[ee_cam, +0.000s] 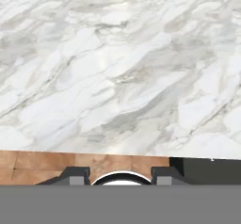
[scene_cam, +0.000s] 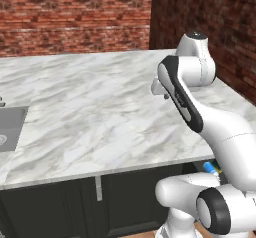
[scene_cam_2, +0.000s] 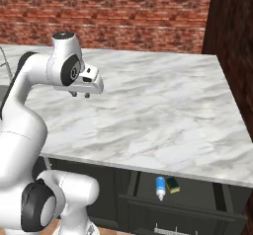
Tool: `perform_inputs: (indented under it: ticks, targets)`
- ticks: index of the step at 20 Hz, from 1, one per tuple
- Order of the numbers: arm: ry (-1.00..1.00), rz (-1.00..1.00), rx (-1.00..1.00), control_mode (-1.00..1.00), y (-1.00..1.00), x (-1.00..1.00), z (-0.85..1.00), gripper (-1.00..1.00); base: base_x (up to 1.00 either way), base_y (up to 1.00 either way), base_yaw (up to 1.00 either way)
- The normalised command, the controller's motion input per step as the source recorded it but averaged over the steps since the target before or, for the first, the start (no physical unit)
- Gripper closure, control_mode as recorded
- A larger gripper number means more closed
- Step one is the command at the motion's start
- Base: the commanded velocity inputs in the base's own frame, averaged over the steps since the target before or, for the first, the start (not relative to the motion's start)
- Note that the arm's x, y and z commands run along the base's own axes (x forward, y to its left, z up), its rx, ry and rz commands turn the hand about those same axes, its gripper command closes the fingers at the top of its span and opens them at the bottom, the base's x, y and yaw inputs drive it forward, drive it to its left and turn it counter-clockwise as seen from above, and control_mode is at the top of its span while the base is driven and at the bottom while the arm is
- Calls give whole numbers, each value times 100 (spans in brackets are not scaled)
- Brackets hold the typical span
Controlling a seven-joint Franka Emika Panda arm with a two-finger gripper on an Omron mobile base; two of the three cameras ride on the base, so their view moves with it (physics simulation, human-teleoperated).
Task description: Restock the sink supplies by placing the sponge and soap dispenser on the counter and next to the sink. Make sure the soap dispenser is upright.
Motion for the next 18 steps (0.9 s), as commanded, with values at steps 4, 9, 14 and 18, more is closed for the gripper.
perform_inputs:
  ticks: [4, 9, 14, 18]
  targets:
    - [0, 0, 0, -100, -8, -11, -20, -100, 0, 0, 0]
    - [0, 0, 12, -100, -93, -22, -91, -100, 0, 0, 0]
    - [0, 0, 21, -100, -100, -27, -100, -100, 0, 0, 0]
    - [3, 0, -2, -100, -100, -9, -100, -100, 0, 0, 0]
